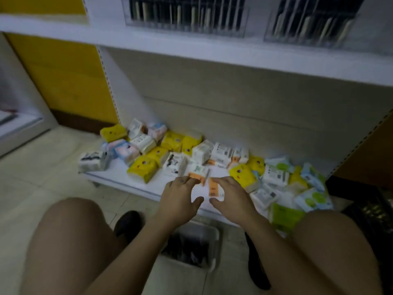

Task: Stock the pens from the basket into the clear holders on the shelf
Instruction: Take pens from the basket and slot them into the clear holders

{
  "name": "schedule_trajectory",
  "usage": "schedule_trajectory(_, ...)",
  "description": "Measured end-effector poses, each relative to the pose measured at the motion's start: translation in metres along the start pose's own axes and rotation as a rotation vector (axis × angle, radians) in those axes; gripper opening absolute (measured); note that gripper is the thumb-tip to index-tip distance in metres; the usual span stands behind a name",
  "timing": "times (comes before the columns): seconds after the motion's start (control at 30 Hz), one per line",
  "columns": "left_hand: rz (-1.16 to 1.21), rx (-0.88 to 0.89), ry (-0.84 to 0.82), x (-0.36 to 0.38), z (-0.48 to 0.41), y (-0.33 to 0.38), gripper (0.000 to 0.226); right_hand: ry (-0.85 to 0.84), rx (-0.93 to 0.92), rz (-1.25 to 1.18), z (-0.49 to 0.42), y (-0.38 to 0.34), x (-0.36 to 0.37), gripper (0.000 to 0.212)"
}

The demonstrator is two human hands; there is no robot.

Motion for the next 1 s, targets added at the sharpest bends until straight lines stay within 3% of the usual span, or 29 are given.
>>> schedule_trajectory(0.23, 0.006, -0.225, -0.272, 0.083, 0.040, -0.046, 0.054, -0.335, 0.126, 0.002, 0.021, 0.037, 0.093, 0.060)
schedule_trajectory(0.4, 0.029, -0.345, -0.493, 0.132, 0.048, -0.087, 0.058, -0.480, 0.173, -0.025, 0.025, 0.060, 0.135, 0.020)
schedule_trajectory(0.5, 0.030, -0.421, -0.571, 0.163, 0.048, -0.111, 0.048, -0.573, 0.233, -0.013, 0.025, 0.076, 0.157, 0.041)
schedule_trajectory(0.63, 0.098, -0.453, -0.705, 0.213, 0.061, -0.124, 0.028, -0.717, 0.303, -0.019, 0.024, 0.092, 0.198, 0.042)
schedule_trajectory(0.73, 0.159, -0.492, -0.779, 0.252, 0.078, -0.126, 0.028, -0.756, 0.249, 0.010, 0.025, 0.103, 0.234, 0.004)
schedule_trajectory(0.77, 0.171, -0.491, -0.800, 0.265, 0.084, -0.128, 0.028, -0.761, 0.234, 0.038, 0.024, 0.106, 0.246, 0.012)
schedule_trajectory(0.83, 0.173, -0.493, -0.838, 0.287, 0.092, -0.134, 0.026, -0.803, 0.226, 0.046, 0.025, 0.110, 0.265, 0.003)
schedule_trajectory(1.0, 0.152, -0.473, -0.853, 0.321, 0.090, -0.149, 0.031, -0.876, 0.093, 0.193, 0.029, 0.132, 0.308, 0.028)
Point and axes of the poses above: each hand's wrist, its own z-axis away from the middle knuckle, its own x-axis out of the palm, y = z × x, the point moved 6 cm from there along -z, towards the middle knuckle, and after that the axes turned 8 degrees about y, right-handed, at the moved point
